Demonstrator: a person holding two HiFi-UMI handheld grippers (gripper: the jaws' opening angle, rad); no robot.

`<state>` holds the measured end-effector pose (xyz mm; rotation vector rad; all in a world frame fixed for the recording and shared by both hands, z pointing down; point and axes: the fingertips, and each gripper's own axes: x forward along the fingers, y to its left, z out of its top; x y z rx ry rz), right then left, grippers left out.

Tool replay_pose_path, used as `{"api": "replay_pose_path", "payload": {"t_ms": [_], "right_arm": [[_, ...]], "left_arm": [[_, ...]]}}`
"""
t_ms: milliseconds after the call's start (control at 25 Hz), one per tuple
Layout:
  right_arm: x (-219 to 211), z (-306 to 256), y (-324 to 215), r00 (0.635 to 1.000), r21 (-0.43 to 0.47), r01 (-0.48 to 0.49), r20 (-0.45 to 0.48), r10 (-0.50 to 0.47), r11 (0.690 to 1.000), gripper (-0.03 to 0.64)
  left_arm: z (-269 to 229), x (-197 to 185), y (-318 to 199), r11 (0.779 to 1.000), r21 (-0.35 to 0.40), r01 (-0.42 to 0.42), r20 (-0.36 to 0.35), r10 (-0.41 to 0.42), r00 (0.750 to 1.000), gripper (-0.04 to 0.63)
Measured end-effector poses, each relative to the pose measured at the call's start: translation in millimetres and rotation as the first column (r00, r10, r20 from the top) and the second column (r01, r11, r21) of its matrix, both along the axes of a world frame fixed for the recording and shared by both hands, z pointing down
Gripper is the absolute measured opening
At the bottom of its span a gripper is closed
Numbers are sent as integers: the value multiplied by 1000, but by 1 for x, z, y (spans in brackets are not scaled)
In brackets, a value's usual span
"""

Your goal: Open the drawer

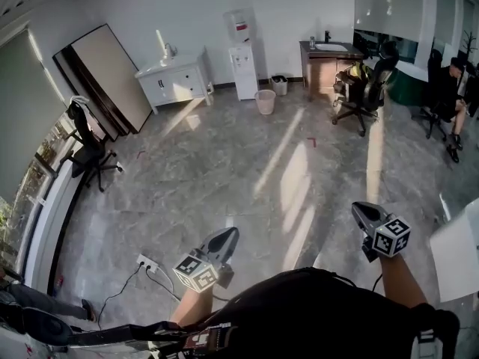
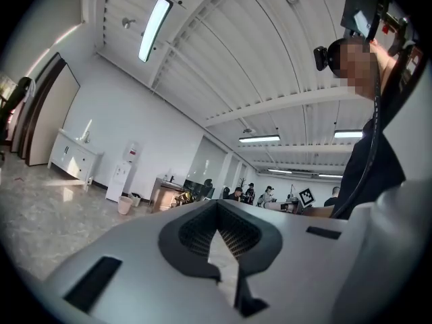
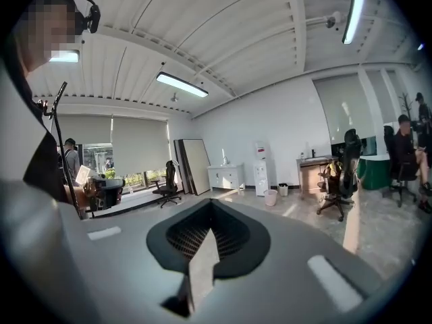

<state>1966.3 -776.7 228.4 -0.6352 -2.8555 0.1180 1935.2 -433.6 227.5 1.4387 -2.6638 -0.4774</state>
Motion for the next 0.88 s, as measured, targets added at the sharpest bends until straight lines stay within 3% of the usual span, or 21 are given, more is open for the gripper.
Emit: {"api": "replay_pose_path", "payload": {"t_ms": [200,560,880], "right_arm": [[-59,0,28,1000,10,20,-14,-20,1000,2],[-146,5,41,993,-8,122,-1,-122,992,2],[-253,12,10,963,-22,271,12,-271,962,2]], "left_arm": [[0,-53,26,1000,2,16,-17,-16,1000,-9],[3,-100,46,992,2,125,-12,-125,992,-9],[-13,-152,17,956,-13,293,31,-293,956,-9]]}}
